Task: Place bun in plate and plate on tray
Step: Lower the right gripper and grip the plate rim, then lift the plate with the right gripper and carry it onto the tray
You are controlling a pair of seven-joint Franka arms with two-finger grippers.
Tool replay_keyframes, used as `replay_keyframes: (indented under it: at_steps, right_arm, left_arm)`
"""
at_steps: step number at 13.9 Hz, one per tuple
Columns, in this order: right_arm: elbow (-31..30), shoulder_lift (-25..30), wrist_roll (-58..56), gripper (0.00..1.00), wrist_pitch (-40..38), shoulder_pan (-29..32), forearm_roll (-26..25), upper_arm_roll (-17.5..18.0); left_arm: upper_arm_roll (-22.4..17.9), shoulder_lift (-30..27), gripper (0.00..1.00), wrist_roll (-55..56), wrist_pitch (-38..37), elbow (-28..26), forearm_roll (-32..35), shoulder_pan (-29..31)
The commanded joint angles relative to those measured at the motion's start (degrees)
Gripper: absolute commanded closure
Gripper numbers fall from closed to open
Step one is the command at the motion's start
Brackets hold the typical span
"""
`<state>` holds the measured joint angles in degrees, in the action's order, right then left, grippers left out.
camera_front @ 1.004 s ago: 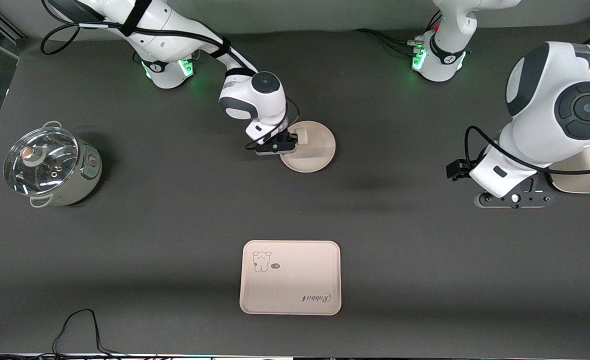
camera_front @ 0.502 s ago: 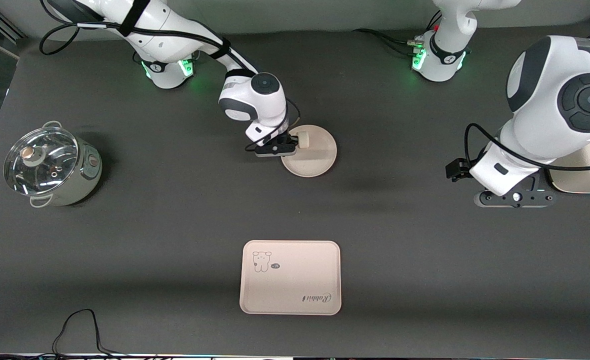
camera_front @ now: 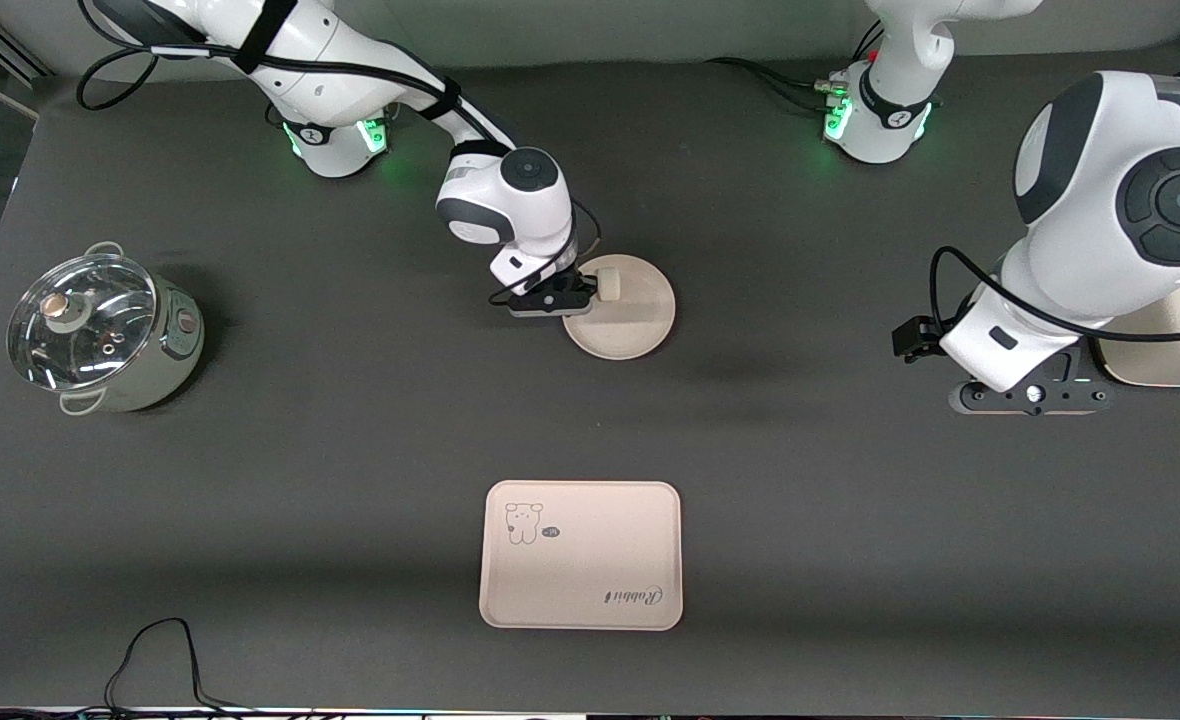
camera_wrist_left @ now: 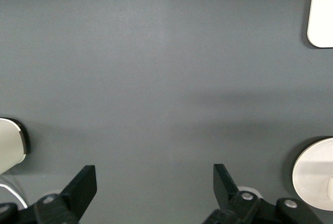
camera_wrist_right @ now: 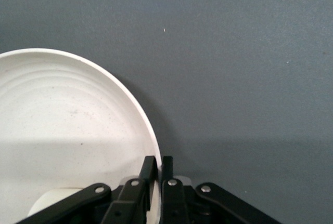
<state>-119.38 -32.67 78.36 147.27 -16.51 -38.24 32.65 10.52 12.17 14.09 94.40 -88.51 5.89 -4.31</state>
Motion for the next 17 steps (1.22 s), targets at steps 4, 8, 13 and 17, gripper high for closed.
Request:
replay_keyframes:
  at_steps: [4, 8, 13, 17]
  right_arm:
    - [5.99, -0.55, 0.4, 1.0, -4.61, 0.42, 3.35, 1.01]
    - [11.78, -0.38, -6.36, 1.0, -7.77, 0.6, 11.42, 1.01]
    - [22.24, -1.17, -12.95, 1.0, -9.97, 1.56, 15.56, -0.3]
    - [34.88, -4.84, -25.5, 1.0, -14.89, 1.65, 16.78, -6.18]
  left_arm:
    - [-0.59, -0.57, 0.0, -0.29, -1.16, -0.26, -0.79, -0.97]
    - [-0.94, -3.02, 0.0, -0.91, -1.32, -2.54, -4.92, 1.76]
    - [-2.87, -5.66, 0.0, -0.99, -4.49, -3.34, -4.75, 1.94]
    - [-4.01, -5.75, 0.0, -0.99, -4.49, -3.16, -4.57, 1.59]
